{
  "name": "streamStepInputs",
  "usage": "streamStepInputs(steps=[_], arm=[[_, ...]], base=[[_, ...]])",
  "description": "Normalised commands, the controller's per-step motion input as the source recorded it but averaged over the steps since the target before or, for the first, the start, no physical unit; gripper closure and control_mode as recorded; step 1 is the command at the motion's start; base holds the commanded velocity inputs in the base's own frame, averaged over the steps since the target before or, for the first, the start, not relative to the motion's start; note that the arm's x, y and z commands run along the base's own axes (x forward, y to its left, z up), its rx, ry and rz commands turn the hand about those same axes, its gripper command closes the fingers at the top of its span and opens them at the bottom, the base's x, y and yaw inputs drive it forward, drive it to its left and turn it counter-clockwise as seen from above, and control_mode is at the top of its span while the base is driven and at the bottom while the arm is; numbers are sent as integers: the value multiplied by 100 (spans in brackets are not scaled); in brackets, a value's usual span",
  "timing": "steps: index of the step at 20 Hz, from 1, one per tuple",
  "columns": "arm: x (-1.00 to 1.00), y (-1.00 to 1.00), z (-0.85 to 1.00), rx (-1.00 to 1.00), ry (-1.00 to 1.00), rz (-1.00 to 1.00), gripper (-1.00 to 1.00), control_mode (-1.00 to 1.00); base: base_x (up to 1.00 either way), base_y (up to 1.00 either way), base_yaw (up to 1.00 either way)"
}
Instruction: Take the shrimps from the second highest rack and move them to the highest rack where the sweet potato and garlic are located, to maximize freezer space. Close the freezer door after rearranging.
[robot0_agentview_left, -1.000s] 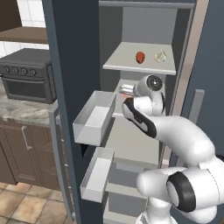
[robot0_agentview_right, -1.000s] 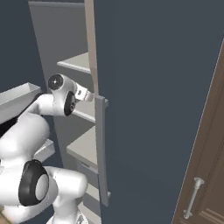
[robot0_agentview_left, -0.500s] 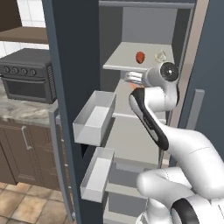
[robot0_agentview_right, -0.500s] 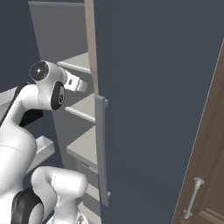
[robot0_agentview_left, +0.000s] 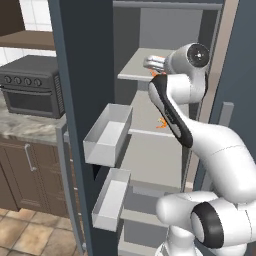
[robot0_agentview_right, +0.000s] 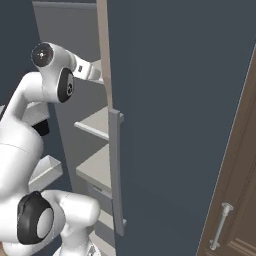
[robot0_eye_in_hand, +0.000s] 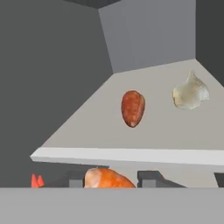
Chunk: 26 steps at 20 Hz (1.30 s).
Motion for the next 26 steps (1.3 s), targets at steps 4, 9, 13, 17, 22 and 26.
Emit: streamStepInputs(steps=[4,9,13,17,22,26], arm=[[51,-11,0,0,-1,-4,100,-100],[57,-15,-13,0,0,-8,100,-100],[64,-9,-16,0,0,-3,100,-100],[75,0,-8,0,8,0,100,-100],[68,1,-14,0,21,0,100,-100],[68,0,-19,0,9,0,100,-100]], base=[[0,0,0],[0,0,0],[0,0,0],[0,0,0],[0,0,0],[0,0,0]])
